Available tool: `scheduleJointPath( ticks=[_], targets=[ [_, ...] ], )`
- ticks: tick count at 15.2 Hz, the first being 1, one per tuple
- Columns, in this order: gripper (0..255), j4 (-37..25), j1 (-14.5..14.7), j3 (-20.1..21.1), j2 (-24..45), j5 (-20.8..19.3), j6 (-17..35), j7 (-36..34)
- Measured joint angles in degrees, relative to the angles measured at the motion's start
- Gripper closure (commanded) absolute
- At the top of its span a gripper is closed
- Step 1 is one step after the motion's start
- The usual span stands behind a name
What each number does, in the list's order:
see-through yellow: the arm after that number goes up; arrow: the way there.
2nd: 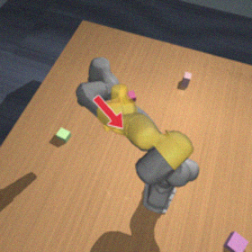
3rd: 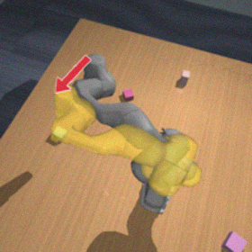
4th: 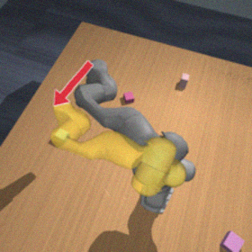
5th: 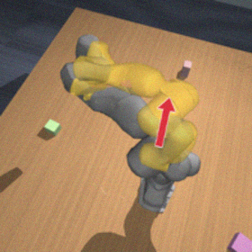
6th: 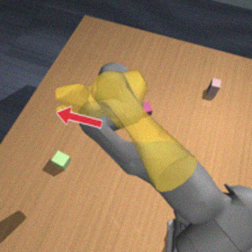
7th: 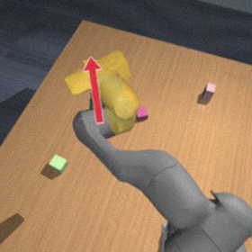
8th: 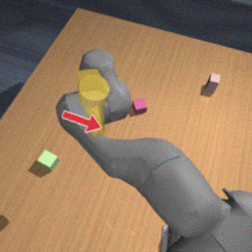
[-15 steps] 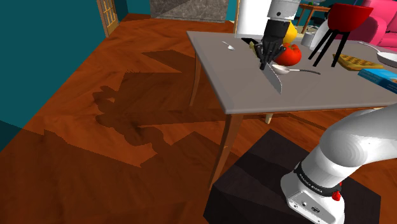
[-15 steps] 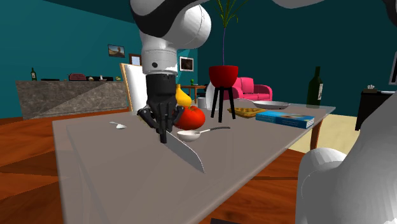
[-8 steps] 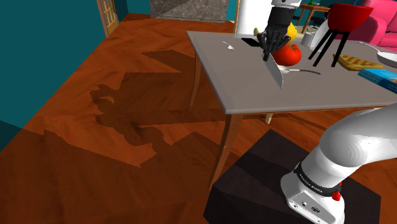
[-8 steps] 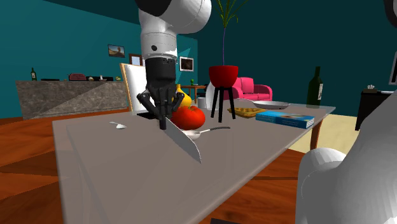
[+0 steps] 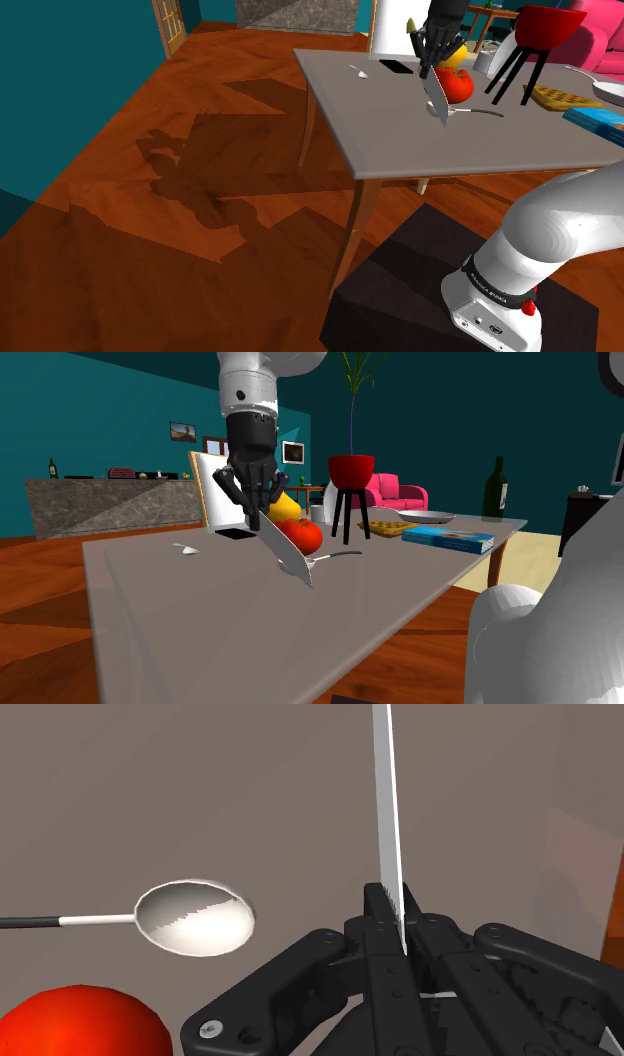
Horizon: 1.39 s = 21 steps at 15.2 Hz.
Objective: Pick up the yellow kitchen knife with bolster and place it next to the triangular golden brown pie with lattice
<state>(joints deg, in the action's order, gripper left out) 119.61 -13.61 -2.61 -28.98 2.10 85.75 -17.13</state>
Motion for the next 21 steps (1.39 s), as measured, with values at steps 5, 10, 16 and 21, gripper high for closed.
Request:
scheduleJointPath(
  ticks=[5, 10, 16, 21],
  targets=[
    [255, -1.91, -1.75, -4.17, 1.67, -2.30, -0.39, 5.44],
    [255, -4.99, -3.91, -9.51, 4.66, -4.83, -0.52, 12.58],
    [255, -11.63, -6.14, -15.86, 10.79, -6.42, -0.91, 21.39],
    [255, -18.55, -8.12, -21.08, 17.28, -6.19, -1.38, 29.07]
  ],
)
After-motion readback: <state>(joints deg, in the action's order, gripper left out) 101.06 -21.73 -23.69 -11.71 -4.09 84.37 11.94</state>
